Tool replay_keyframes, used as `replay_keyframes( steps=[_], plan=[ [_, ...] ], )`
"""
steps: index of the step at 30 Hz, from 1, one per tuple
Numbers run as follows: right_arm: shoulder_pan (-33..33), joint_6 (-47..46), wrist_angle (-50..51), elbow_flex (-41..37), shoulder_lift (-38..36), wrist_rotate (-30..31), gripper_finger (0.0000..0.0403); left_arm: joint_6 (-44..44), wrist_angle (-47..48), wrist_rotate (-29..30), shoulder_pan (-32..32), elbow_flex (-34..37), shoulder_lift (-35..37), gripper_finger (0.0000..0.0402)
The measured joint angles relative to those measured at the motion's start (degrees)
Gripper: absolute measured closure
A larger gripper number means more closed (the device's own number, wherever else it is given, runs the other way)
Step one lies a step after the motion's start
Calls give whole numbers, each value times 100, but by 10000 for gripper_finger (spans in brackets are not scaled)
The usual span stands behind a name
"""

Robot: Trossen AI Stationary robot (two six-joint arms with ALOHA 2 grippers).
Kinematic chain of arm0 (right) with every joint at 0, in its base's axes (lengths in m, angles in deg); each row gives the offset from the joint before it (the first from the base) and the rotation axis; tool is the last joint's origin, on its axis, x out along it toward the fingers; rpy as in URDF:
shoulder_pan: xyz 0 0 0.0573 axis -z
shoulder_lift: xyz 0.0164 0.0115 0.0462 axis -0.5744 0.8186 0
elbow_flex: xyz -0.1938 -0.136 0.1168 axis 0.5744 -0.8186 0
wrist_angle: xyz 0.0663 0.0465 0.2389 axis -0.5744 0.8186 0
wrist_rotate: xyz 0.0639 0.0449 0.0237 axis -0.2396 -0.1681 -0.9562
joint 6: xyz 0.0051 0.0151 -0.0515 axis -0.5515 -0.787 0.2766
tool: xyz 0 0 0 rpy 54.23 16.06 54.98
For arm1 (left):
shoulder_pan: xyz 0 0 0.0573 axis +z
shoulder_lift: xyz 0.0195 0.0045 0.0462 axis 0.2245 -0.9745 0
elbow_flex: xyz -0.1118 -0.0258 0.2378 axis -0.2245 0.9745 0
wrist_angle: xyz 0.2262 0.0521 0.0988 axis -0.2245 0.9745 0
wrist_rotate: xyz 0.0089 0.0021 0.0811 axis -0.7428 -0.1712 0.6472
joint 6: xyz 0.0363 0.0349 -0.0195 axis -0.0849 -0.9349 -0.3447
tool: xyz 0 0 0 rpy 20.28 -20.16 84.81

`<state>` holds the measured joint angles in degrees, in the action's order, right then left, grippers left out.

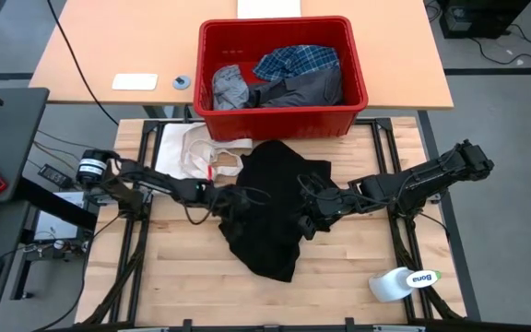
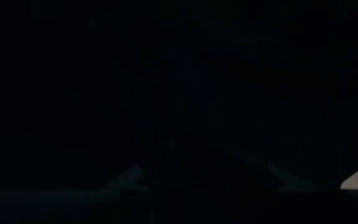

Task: Fold Laundry from Bin
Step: Fold the black shirt

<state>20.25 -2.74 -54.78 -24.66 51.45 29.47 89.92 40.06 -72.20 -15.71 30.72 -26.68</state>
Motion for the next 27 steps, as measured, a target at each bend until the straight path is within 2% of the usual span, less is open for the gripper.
replay_keyframes(
  steps=[8,12,17,21,27],
  plan=[
    [0,0,-2,0,0,7,295,21,-235,-98,-10,0,-267,262],
    [0,3,-39,0,0,10,295,-27,-421,254,25,7,-331,262],
    [0,-2,-53,0,0,11,295,-581,-1103,321,15,5,-325,262],
    [0,-22,-61,0,-1,11,295,-743,-1064,522,13,4,-325,261],
    [0,-15,-63,0,0,37,295,-842,-963,742,45,2,-390,225]
  ],
)
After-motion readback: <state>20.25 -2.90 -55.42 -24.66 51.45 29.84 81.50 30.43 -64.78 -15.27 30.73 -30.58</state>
